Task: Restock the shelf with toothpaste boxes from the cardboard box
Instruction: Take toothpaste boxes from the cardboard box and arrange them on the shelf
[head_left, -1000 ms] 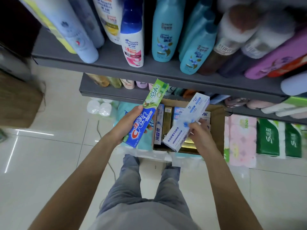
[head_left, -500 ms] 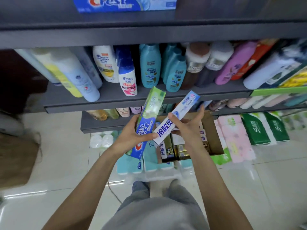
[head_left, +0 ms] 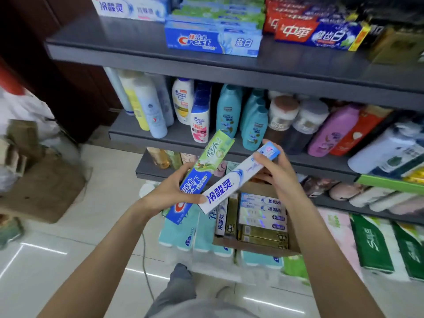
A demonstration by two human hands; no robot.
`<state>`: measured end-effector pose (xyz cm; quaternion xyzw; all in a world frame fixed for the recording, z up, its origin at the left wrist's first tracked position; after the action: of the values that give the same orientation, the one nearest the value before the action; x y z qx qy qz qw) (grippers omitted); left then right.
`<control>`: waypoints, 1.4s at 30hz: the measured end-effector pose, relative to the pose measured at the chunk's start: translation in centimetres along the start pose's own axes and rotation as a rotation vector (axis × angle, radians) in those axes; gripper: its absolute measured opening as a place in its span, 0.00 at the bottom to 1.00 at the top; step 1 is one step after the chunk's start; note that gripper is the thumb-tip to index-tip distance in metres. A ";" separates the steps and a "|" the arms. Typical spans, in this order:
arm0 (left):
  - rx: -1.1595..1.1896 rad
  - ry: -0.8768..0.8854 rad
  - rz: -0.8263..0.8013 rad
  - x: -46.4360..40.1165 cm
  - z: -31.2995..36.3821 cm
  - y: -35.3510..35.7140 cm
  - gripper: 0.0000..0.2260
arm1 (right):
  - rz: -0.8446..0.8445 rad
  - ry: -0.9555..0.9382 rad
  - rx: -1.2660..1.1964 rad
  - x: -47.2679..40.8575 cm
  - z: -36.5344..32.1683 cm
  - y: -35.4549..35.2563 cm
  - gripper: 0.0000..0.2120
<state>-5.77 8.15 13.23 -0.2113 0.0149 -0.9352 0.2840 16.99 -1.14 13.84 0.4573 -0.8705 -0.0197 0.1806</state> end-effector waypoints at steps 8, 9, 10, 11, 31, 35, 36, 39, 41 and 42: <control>-0.049 0.151 0.455 4.0 4.9 -5.5 0.17 | -0.092 -0.181 -0.021 0.4 -6.9 0.4 0.20; -0.042 0.178 0.513 4.4 5.6 -6.8 0.16 | -0.047 -0.223 -0.050 0.2 -7.7 0.7 0.30; -0.052 0.197 0.560 5.0 6.6 -7.9 0.16 | -0.007 -0.262 -0.076 0.0 -8.7 1.0 0.37; -0.078 0.220 0.588 5.3 7.4 -9.2 0.16 | 0.017 -0.311 -0.096 -0.2 -9.8 1.5 0.37; -0.403 0.508 0.534 -0.2 17.3 -33.5 0.10 | -0.063 -0.683 0.744 -18.6 -22.5 32.5 0.19; -0.101 0.431 0.432 -1.9 17.6 -35.2 0.07 | 0.161 -0.704 1.537 -21.6 -21.7 33.2 0.28; -0.058 0.411 0.420 -2.3 17.7 -35.5 0.07 | 0.201 -0.689 1.608 -22.1 -21.5 33.2 0.29; 0.034 0.394 0.382 -3.8 18.4 -35.2 0.08 | 0.240 -0.733 1.542 -21.9 -21.0 33.0 0.26; 0.048 0.396 0.336 -4.6 19.1 -34.2 0.08 | 0.216 -0.858 1.330 -20.0 -21.0 32.5 0.22; 0.018 0.398 0.308 -4.9 19.5 -33.6 0.10 | 0.188 -0.903 1.172 -18.5 -21.1 31.9 0.21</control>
<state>-11.85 40.77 34.00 -0.0155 0.0945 -0.9041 0.4164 8.34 35.05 34.39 0.3497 -0.7632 0.2774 -0.4673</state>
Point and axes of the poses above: each hand's wrist, its own x-axis away from the middle knuckle, its own y-axis out of the palm, z = x × y, the point moved 3 cm from there along -x, towards the middle knuckle, and after that the axes turned 8 degrees about -x, right-handed, at the moved point
